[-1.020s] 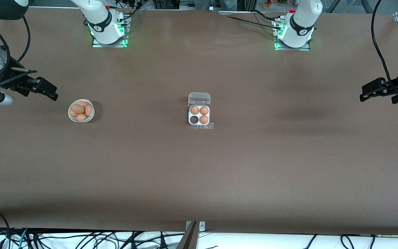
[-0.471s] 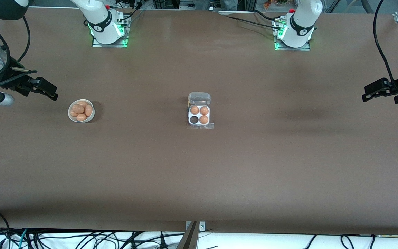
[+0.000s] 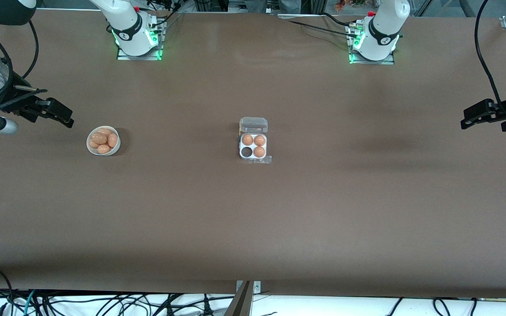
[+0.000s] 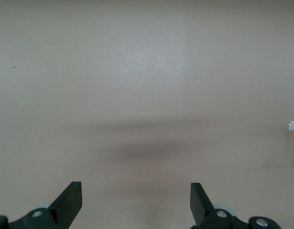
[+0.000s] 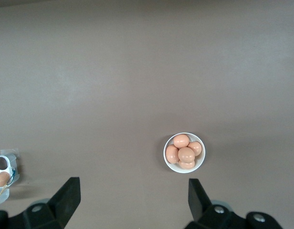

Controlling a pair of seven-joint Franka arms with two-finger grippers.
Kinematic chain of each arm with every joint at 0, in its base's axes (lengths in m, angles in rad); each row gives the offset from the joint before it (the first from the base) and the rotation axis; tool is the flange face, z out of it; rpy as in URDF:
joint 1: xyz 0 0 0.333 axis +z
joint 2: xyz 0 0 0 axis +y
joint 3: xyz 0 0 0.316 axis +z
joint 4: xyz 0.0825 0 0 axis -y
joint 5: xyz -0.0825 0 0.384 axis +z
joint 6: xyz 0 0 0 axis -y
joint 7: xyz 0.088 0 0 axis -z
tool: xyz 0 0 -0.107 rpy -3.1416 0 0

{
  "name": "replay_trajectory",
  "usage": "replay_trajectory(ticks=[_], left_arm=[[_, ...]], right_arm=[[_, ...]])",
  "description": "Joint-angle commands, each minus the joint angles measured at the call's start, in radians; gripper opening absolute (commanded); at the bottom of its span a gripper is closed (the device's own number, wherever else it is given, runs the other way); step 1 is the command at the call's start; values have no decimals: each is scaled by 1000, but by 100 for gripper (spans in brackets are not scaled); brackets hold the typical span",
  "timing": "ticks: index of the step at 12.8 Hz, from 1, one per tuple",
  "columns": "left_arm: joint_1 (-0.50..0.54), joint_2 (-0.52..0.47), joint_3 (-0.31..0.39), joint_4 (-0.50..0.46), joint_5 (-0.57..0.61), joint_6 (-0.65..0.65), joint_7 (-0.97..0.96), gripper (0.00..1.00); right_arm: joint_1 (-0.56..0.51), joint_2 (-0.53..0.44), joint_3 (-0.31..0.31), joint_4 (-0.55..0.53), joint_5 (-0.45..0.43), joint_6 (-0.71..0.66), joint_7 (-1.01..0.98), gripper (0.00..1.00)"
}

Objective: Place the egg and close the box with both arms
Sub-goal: 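Move the right gripper over the white bowl of eggs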

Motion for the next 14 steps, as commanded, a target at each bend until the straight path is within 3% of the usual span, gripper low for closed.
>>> replay_trajectory(ticks=[1,4,9,14], left_arm=[[5,-4,-6,8,23,-6,15,100],[6,-4,-4,11,23,-4,15,100],[-3,-6,-13,9,23,-6,12,100],[-3,-4,-22,9,23,-6,13,100]], right_arm=[[-10,-11,9,-11,15,3,-3,100],[-7,24,12,-17,5,-3,-10,100],[-44,170,-3,-24,-1,-22,-93,100],[-52,138,-66,-318,3,252,-102,100]])
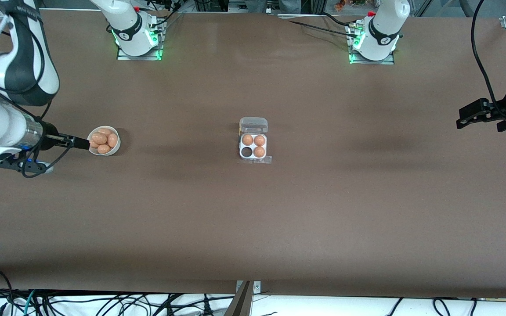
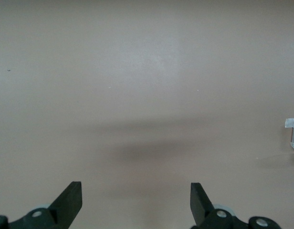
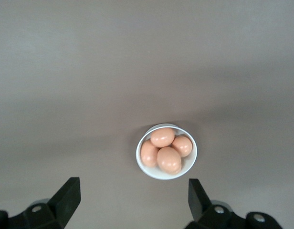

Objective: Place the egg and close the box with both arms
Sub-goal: 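Move the right gripper over the white bowl of eggs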

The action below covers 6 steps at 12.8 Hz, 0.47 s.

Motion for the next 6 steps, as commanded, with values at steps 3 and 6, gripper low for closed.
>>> replay_trajectory(ticks=[3,6], left_arm=[[3,-2,-6,7,24,-4,13,100],[1,-2,-6,9,23,-4,13,100]], right_arm=[[-3,-89,-32,-319,14,298,-50,100],[-3,-111,-44,-469,16,477,-59,100]])
